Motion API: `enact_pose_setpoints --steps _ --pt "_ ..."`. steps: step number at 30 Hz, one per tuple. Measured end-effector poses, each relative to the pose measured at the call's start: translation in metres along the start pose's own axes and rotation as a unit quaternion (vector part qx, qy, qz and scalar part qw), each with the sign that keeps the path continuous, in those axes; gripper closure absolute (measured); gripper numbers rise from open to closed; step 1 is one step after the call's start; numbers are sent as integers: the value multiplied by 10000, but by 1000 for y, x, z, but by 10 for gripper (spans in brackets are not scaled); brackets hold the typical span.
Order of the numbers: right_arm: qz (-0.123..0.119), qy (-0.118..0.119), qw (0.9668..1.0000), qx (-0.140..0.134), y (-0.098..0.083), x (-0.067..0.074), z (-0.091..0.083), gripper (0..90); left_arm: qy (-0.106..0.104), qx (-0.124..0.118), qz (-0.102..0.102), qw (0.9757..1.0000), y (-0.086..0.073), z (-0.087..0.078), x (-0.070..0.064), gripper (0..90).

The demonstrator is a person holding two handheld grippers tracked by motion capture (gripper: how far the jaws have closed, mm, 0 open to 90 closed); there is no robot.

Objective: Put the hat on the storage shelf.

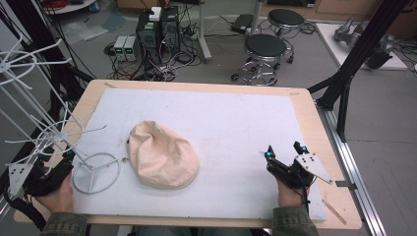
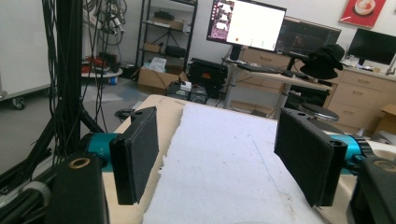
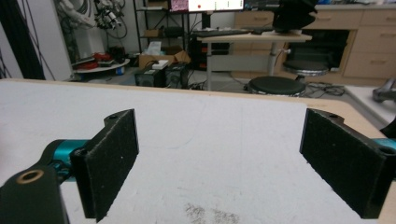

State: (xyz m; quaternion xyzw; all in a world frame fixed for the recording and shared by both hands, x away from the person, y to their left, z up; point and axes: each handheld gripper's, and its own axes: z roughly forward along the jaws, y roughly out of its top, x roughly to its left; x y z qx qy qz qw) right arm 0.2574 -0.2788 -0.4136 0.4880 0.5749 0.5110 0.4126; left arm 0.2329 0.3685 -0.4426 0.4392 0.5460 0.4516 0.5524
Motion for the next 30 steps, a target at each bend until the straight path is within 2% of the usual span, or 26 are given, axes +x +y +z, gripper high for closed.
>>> enact_pose_setpoints --steps 2,20,22,23,27,30 --pt "101 48 9999 49 0 -1 1 89 -28 -2 19 10000 1 0 -1 307" --pt "156 72 9999 17 1 -6 1 90 -39 7 3 10000 0 0 -1 307" --pt "171 240 9995 61 3 -8 3 90 -41 27 -5 10000 0 1 0 307" --pt "59 270 9996 85 4 -10 5 90 -33 19 -1 10000 0 1 0 307" --pt "183 599 9979 158 17 -11 9 90 -12 18 -34 10000 0 0 1 307" --pt "-27 832 9965 105 34 -5 14 91 -11 40 -117 9999 0 1 1 307"
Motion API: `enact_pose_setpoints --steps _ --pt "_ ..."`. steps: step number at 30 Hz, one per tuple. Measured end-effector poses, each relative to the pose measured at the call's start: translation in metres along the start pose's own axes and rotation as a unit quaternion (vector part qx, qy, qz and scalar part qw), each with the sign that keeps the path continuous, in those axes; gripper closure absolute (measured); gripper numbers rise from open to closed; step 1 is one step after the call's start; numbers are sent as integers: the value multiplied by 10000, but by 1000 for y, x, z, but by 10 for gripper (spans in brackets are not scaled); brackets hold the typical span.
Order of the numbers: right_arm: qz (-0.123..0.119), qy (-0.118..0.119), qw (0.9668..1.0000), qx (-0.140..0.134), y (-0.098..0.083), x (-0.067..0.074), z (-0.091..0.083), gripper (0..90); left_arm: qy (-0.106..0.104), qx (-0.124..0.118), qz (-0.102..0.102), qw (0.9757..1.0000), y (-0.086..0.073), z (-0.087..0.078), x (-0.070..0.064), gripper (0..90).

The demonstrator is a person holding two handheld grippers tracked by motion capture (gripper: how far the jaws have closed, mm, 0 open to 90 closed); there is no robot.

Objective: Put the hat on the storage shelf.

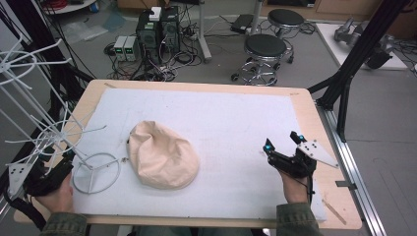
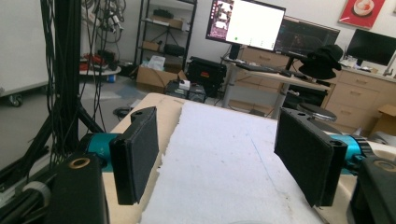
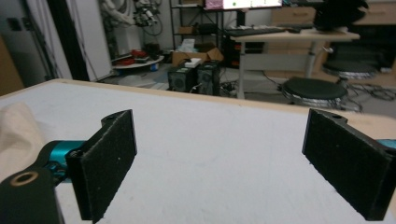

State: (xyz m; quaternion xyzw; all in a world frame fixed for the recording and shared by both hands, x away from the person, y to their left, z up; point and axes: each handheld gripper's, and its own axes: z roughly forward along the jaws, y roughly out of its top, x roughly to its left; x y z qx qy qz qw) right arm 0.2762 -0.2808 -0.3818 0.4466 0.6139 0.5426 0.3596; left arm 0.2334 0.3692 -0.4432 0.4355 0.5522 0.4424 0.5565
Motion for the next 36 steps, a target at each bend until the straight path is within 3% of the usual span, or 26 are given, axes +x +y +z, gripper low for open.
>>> enact_pose_setpoints --steps 7,11,19,23,36 --pt "-431 705 9965 153 38 21 29 90 -31 -6 27 10000 1 -1 -4 306" --pt "-642 848 9939 282 49 33 44 91 -29 -8 29 10000 1 -1 -3 306" --pt "-769 1205 9890 379 59 62 68 91 -28 -18 25 10000 1 0 -4 306" --pt "-788 1281 9879 384 63 73 77 91 -40 -14 5 10000 1 1 -5 306" --pt "-487 1479 9871 374 72 102 106 90 -32 -23 -24 10000 1 1 -4 306"
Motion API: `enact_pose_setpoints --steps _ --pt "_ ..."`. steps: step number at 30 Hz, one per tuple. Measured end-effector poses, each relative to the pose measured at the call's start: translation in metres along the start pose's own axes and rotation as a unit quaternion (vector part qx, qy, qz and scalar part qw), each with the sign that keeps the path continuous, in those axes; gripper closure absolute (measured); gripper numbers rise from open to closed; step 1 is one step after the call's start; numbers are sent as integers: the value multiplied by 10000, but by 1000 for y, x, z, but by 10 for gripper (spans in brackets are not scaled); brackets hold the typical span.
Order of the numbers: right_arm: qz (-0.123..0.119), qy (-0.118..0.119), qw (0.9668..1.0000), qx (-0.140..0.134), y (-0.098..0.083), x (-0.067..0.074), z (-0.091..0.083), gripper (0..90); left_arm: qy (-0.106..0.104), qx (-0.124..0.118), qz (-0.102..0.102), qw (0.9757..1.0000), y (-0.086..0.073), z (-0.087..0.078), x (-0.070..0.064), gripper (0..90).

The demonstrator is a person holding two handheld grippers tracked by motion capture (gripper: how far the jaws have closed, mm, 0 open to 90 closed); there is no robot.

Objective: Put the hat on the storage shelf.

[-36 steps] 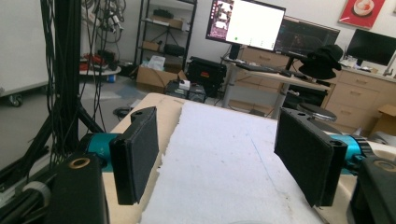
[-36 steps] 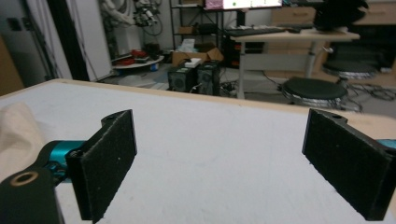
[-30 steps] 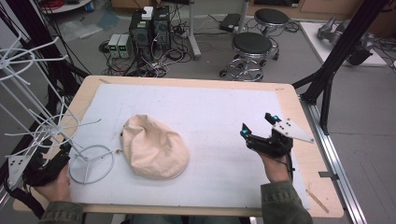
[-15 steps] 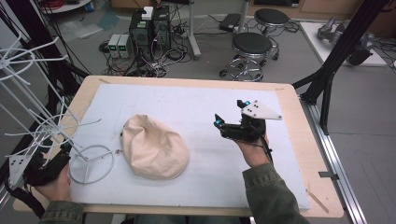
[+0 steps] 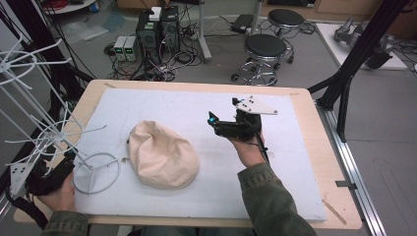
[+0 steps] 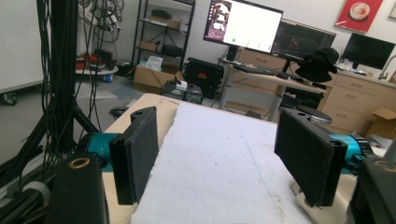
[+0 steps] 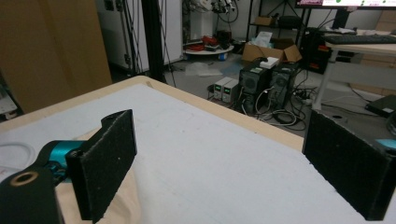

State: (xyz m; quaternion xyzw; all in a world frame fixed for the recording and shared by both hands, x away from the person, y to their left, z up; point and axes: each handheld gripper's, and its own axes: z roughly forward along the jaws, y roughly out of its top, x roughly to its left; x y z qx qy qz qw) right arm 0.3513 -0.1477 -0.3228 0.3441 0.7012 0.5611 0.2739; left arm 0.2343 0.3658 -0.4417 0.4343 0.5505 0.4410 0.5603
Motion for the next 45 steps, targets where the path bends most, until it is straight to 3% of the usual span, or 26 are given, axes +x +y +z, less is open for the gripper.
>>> enact_pose_setpoints --steps 9,23,33,39,45 --pt "-37 211 9997 106 2 22 32 90 -10 -15 -29 10000 0 2 1 306" --pt "106 255 9987 426 -23 45 81 90 -13 -37 -65 10000 -1 7 0 306" --pt "93 388 9955 858 -46 57 102 90 39 -60 -86 9999 -1 6 2 306" --pt "181 471 9914 1211 -62 62 113 90 40 -65 -48 10000 -1 6 2 306" --pt "202 598 9886 1365 -76 69 117 90 53 -68 -41 10000 -1 5 3 306"
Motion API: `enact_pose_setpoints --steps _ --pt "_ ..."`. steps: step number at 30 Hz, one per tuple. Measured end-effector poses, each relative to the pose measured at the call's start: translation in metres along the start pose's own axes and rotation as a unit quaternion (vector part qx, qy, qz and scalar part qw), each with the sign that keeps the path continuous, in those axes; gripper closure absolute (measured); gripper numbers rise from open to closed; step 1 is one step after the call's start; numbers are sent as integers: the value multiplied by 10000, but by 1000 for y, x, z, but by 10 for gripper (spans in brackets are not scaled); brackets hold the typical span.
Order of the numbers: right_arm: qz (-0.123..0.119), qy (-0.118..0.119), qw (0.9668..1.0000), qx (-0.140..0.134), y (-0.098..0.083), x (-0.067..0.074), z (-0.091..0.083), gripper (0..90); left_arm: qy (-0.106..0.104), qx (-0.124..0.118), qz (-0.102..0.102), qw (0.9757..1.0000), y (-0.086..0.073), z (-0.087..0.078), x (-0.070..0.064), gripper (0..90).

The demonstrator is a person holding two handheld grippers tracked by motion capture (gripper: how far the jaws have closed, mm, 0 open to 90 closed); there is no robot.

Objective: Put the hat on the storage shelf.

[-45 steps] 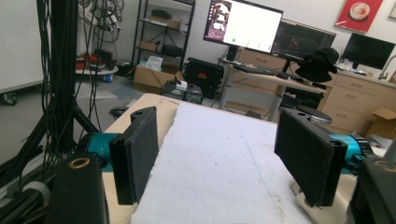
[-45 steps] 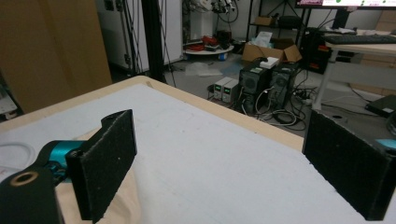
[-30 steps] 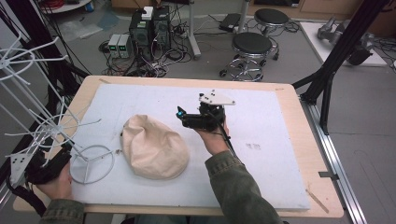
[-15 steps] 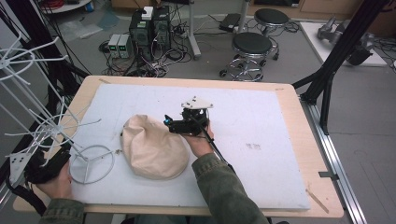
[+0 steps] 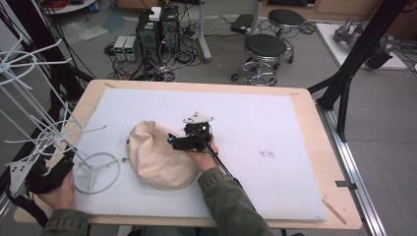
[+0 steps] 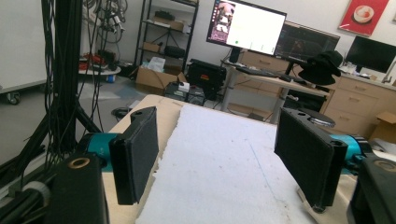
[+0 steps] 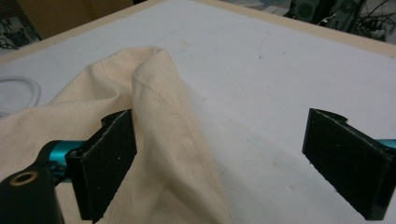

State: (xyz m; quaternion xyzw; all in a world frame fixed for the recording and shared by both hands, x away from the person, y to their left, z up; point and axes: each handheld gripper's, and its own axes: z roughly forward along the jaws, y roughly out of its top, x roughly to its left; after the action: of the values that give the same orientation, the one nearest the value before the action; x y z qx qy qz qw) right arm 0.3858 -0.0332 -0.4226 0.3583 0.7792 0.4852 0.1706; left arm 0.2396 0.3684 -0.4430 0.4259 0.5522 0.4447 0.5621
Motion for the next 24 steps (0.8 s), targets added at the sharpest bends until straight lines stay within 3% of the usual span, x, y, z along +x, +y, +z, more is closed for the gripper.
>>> enact_pose_setpoints --steps 5,9,11,15,18,24 --pt "-50 50 9995 302 -6 2 6 91 -2 3 2 10000 0 0 0 305" --pt "-287 49 9972 687 -11 5 11 91 1 2 -2 10000 0 0 0 306" --pt "-279 87 9957 883 -14 5 14 92 5 4 4 10000 0 0 0 306" --pt "7 319 9909 1307 -17 0 16 142 -34 53 16 10000 -1 1 0 305" --pt "195 302 9887 1454 -18 -1 16 143 -42 57 26 10000 -1 2 -1 304" --pt "-47 87 9859 1669 -16 5 15 184 -18 65 32 10000 -1 1 0 304"
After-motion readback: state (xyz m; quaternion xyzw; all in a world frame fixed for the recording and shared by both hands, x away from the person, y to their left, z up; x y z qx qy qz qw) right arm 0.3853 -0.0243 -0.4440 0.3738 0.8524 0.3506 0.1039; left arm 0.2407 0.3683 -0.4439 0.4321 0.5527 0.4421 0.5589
